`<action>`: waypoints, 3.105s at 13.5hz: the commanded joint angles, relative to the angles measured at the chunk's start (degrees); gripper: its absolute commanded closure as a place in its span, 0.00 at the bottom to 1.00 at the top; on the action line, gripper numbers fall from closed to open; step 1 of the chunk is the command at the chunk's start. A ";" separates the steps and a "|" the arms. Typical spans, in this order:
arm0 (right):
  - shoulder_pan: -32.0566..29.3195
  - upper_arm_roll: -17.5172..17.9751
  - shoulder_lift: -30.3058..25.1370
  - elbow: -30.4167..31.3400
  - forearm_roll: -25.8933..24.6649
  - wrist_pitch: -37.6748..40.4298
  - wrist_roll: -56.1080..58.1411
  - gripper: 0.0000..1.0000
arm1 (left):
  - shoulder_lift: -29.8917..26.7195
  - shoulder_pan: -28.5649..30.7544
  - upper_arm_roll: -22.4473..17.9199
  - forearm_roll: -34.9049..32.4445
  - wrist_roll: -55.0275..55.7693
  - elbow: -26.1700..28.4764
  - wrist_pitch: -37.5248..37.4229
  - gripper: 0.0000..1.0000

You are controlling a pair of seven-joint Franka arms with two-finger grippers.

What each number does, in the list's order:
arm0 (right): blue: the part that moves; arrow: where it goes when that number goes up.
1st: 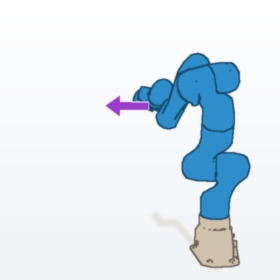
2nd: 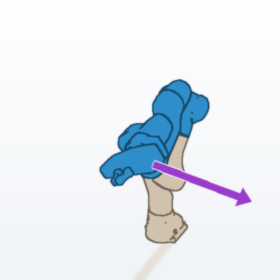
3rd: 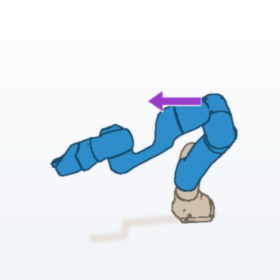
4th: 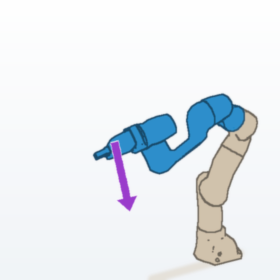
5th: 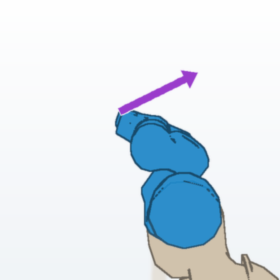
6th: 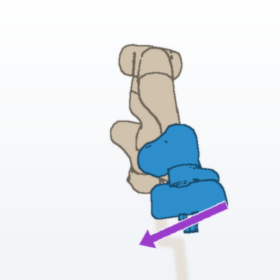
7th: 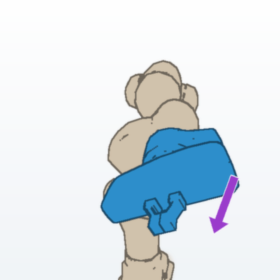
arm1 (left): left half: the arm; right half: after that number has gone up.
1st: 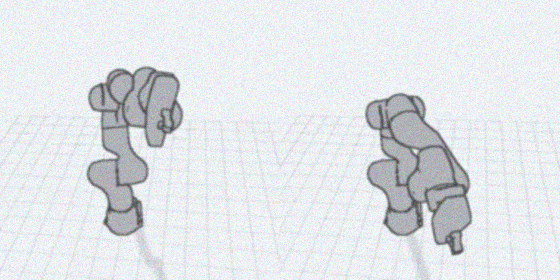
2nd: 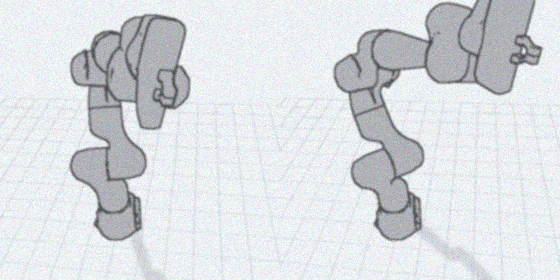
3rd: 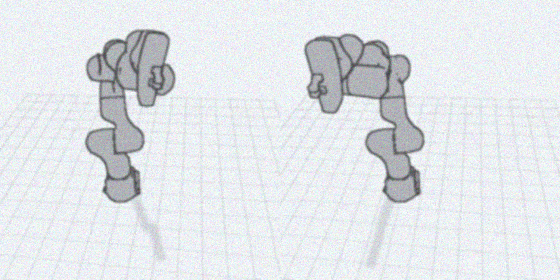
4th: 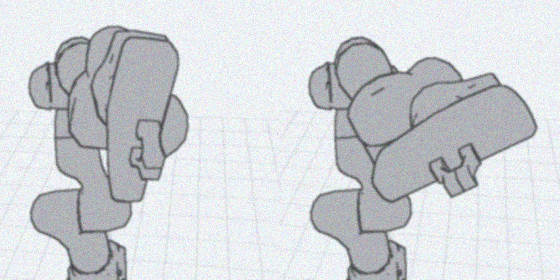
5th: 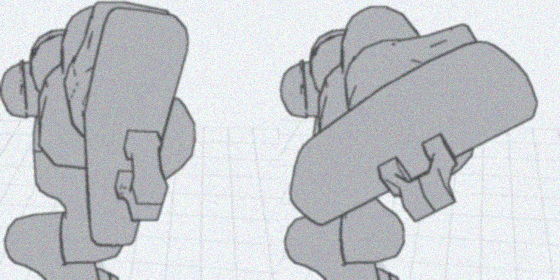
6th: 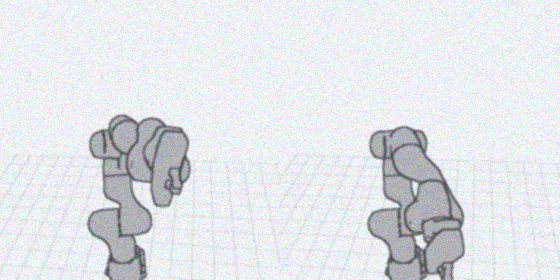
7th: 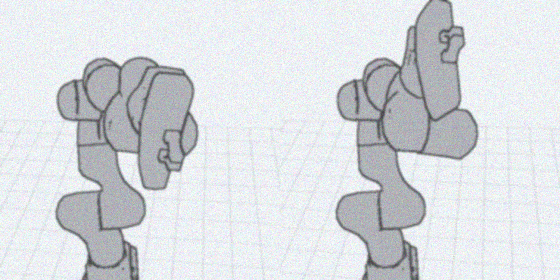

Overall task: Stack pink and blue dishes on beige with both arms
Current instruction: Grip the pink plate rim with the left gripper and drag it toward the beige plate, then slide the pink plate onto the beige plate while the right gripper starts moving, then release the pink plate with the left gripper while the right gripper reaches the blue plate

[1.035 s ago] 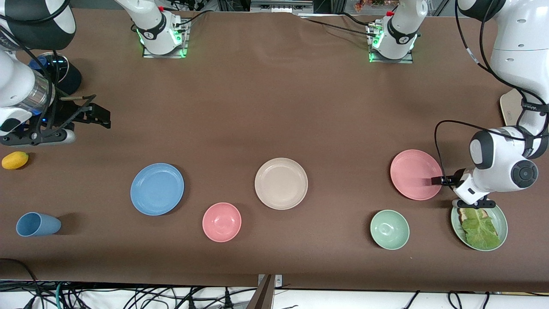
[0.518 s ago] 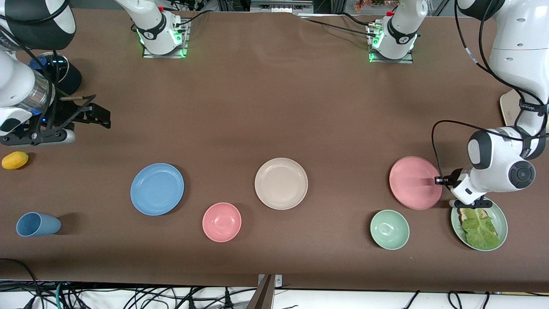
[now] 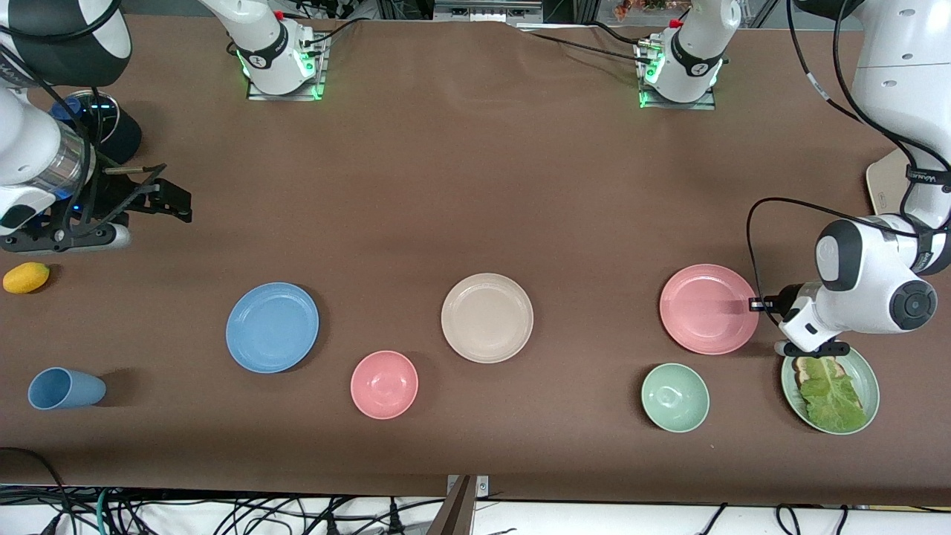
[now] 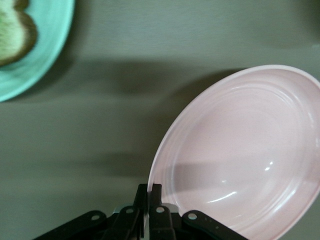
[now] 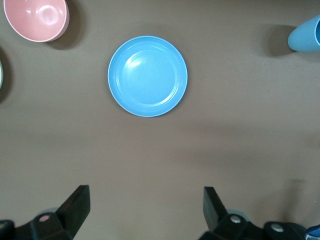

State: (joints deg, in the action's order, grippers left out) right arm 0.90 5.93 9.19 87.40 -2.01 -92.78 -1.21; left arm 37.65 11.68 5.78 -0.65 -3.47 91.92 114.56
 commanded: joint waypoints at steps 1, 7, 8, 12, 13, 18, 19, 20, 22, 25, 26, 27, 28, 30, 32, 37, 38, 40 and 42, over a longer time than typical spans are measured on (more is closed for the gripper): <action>-0.37 0.22 -0.32 -0.13 -0.10 -0.03 0.60 0.00 | -2.22 -0.08 0.46 1.62 0.66 0.01 -4.42 1.00; -2.12 0.13 -0.23 -0.30 0.25 -1.96 0.60 0.00 | -7.85 -0.17 3.97 7.23 5.99 -0.08 -10.94 1.00; -2.47 0.13 0.12 -0.65 0.34 -2.05 0.60 0.00 | -7.85 -0.17 5.81 7.50 8.02 -0.08 -11.11 1.00; -3.09 0.05 0.91 -1.62 0.17 -2.06 0.69 0.00 | -6.02 -1.91 13.90 7.86 21.28 -1.99 -10.15 1.00; -3.62 0.05 1.26 -1.62 0.08 -2.14 0.69 0.00 | -4.96 -3.93 14.00 7.86 23.66 -4.27 -10.15 1.00; -4.67 0.05 1.70 -1.62 0.52 -2.49 0.43 0.00 | 1.19 -14.30 13.91 7.86 36.32 -10.18 -3.58 1.00; -4.68 0.05 2.66 -1.62 0.52 -4.23 -0.10 0.00 | 2.24 -15.71 13.91 7.86 38.17 -10.18 -0.68 1.00; -4.68 0.05 3.80 -1.62 0.52 -5.47 -0.19 0.00 | 3.12 -17.20 13.91 7.86 39.93 -10.18 2.22 1.00; -4.68 0.05 5.65 -1.62 0.69 -7.76 -0.28 0.00 | 5.32 -20.37 13.74 7.68 45.10 -10.18 9.15 1.00; -4.68 0.13 8.20 -1.54 0.61 -9.43 0.51 0.00 | 7.52 -23.63 13.47 7.51 48.21 -10.18 14.45 1.00; -4.68 0.13 8.38 -1.36 0.61 -10.66 0.51 0.00 | 7.70 -24.33 13.47 7.51 49.17 -10.18 15.85 1.00; -4.68 0.13 9.34 -0.84 0.61 -11.89 0.60 0.00 | 8.14 -25.21 13.38 7.25 49.87 -10.18 17.00 1.00; -4.33 0.13 10.39 -0.92 0.35 -11.72 0.69 0.00 | 8.58 -25.83 13.12 7.07 49.88 -10.18 17.62 0.93; -3.97 0.40 12.76 -1.35 0.17 -12.07 0.69 0.00 | 8.32 -25.66 12.42 6.89 49.53 -10.18 17.63 0.00; -3.80 0.40 14.44 -1.36 0.25 -14.69 0.69 0.00 | 7.97 -25.22 11.89 6.80 49.79 -10.18 17.45 0.00; -2.39 0.40 18.22 -1.18 -3.51 -16.38 -0.19 0.00 | 5.95 -22.94 10.92 4.52 49.27 -10.01 14.21 0.00; -2.39 0.40 19.27 -0.92 -4.13 -16.99 -0.10 0.00 | 5.51 -21.89 10.92 4.52 48.65 -9.66 13.85 0.00; -2.48 0.40 21.64 -0.66 -4.32 -18.74 -0.19 0.00 | 4.28 -19.17 11.01 4.52 44.28 -9.22 11.32 0.00; -2.83 0.31 23.49 0.92 -4.32 -22.25 -0.19 0.00 | 2.97 -16.61 10.92 4.52 40.67 -9.13 7.54 0.00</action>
State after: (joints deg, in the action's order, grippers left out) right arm -1.43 5.93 30.95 87.63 -5.39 -112.24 -1.23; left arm 43.14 -7.15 16.45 5.13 40.58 82.11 126.06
